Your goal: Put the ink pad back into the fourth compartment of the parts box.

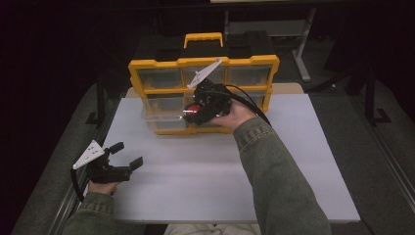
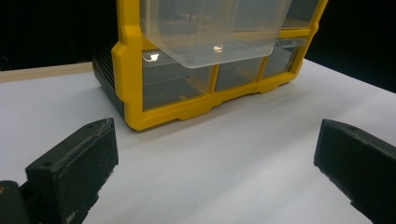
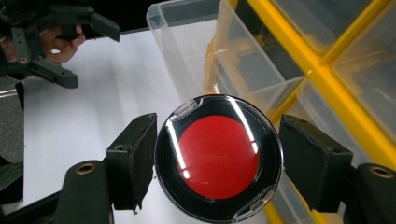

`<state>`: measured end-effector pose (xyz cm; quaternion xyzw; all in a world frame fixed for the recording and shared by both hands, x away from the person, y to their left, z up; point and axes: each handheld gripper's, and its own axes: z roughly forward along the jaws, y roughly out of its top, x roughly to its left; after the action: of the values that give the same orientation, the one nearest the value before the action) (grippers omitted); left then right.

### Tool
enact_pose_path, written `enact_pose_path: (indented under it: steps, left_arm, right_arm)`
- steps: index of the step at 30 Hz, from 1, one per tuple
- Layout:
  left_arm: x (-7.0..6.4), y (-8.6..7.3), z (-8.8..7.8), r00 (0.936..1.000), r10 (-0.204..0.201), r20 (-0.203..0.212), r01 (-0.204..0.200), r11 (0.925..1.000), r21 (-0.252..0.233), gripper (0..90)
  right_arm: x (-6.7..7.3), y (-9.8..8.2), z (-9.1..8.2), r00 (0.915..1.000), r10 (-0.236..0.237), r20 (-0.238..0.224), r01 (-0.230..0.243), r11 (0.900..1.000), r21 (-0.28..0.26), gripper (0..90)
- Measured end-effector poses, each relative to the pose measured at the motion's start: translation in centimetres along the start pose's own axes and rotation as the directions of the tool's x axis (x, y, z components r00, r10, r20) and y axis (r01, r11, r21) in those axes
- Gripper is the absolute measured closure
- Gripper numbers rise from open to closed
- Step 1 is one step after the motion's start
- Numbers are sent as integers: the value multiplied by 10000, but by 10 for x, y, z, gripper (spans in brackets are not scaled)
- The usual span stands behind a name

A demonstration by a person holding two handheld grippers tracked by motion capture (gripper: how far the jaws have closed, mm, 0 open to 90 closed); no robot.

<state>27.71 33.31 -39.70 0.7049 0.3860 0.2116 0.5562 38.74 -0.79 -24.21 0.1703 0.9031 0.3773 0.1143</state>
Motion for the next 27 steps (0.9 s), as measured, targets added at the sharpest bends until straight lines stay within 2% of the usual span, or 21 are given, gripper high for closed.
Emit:
enact_pose_path:
  steps: [12, 17, 27]
  left_arm:
    - [1, 0, 0, 10000, -49, 15, 49, 10000, -28, 0]
    - [1, 0, 2, 10000, 55, 71, -55, 10000, 53, 0]
    - [1, 1, 3, 9999, -3, 125, 3, 10000, -4, 0]
  right_arm:
    - [-9, 20, 2, 9999, -53, 164, 52, 10000, 81, 289]
    - [-12, 27, 7, 9998, -10, 205, 5, 9998, 217, 289]
    - [-9, 48, 28, 9995, -298, 48, 295, 9984, 473, 289]
